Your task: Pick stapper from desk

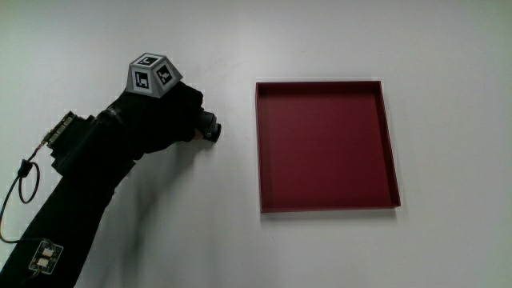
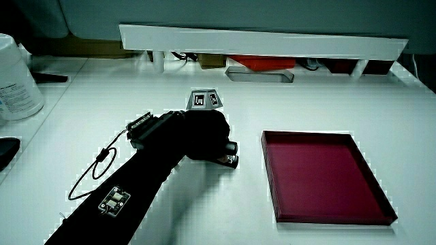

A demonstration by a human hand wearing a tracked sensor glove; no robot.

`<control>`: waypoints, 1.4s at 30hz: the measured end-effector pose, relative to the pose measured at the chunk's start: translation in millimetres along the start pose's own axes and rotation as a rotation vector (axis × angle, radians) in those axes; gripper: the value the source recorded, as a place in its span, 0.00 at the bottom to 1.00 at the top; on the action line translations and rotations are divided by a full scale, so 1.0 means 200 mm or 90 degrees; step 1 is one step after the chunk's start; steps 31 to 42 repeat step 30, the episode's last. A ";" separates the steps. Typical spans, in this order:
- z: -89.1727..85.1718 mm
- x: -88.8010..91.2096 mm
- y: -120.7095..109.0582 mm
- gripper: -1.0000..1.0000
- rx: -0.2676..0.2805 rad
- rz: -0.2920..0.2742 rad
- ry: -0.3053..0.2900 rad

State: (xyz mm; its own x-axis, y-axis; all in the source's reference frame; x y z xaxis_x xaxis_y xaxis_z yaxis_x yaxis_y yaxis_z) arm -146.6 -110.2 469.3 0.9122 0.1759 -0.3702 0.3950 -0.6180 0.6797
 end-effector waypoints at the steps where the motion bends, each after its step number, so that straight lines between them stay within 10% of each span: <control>1: 0.00 0.01 -0.01 1.00 0.002 0.001 0.002; 16: 0.15 0.16 -0.12 1.00 0.069 -0.074 -0.011; 19: 0.17 0.22 -0.12 1.00 0.036 -0.038 -0.057; 25: 0.24 0.38 -0.11 1.00 0.090 -0.138 -0.022; 30: 0.26 0.48 -0.08 1.00 0.087 -0.144 -0.060; 42: 0.26 0.48 -0.08 1.00 0.087 -0.144 -0.060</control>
